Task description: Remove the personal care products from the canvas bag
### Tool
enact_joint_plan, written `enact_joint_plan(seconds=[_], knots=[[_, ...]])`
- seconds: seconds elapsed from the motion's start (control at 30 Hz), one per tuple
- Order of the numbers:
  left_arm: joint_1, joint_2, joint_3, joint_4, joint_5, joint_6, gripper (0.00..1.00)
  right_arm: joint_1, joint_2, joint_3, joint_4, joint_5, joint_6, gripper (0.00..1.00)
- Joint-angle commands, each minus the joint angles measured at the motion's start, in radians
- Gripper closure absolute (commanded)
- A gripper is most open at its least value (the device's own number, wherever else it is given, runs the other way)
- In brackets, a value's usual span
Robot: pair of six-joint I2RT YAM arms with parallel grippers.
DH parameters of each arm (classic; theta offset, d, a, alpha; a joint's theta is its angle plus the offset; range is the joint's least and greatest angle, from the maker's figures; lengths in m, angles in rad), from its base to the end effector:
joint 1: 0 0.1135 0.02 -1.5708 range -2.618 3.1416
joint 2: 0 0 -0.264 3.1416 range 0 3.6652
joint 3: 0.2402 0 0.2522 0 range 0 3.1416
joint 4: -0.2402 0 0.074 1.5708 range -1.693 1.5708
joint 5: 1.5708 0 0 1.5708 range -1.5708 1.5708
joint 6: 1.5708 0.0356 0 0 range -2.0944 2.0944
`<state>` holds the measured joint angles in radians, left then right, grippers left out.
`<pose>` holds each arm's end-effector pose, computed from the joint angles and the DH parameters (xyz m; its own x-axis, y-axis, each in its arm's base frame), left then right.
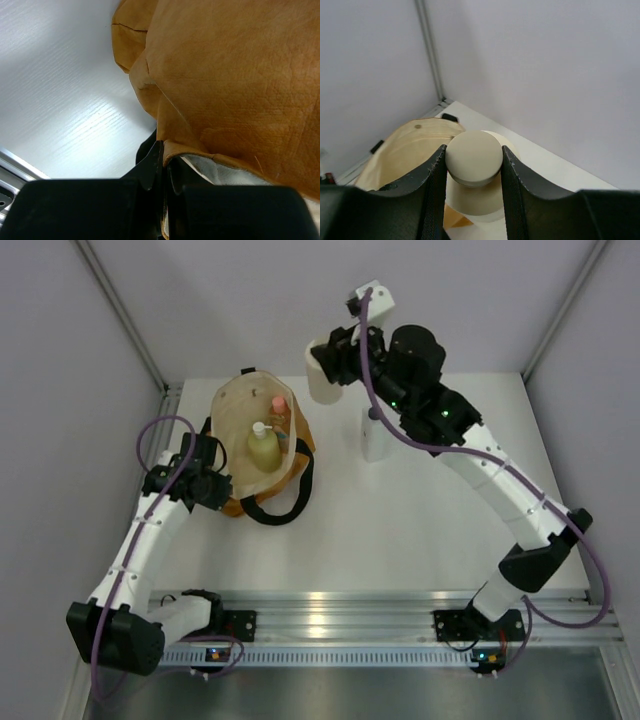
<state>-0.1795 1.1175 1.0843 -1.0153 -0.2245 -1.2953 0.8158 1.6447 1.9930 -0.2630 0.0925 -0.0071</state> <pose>0.2035 -0.0289 0.3085 -0.2943 -0.9001 -0.3214 -0.8030 0.4152 -0.4276 0.2479 0.2587 0.5261 0.0631 0.0567 -0.9964 -0.6617 0.7498 0.0008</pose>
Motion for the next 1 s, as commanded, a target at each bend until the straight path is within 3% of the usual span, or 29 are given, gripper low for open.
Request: enact_joint_plan(seconds=[0.0, 0.37, 0.47, 0.63, 0.97], knots=[[0.000, 0.010, 0.029, 0.014, 0.007, 0.002, 1.00, -0.081, -0.115, -0.032, 0.128, 0.036, 0.030, 1.00], [0.000, 0.022, 0.029, 0.020, 0.017, 0.011, 1.00, -0.417, -0.235, -0.264, 0.134, 0.050, 0.056, 1.00], [0.000, 0.025, 0.028, 0.027, 0.028, 0.013, 1.00, -0.506, -0.253, -0.371, 0.208, 0.044, 0.073, 1.00], [0.000, 0.028, 0.040, 0.032, 0.031, 0.024, 1.00, -0.654, -0.290, -0.606, 0.465, -0.036, 0.160, 1.00], [0.000, 0.050, 0.057, 0.044, 0.050, 0.040, 1.00, -0.742, -0.232, -0.910, 0.858, -0.125, 0.239, 1.00]])
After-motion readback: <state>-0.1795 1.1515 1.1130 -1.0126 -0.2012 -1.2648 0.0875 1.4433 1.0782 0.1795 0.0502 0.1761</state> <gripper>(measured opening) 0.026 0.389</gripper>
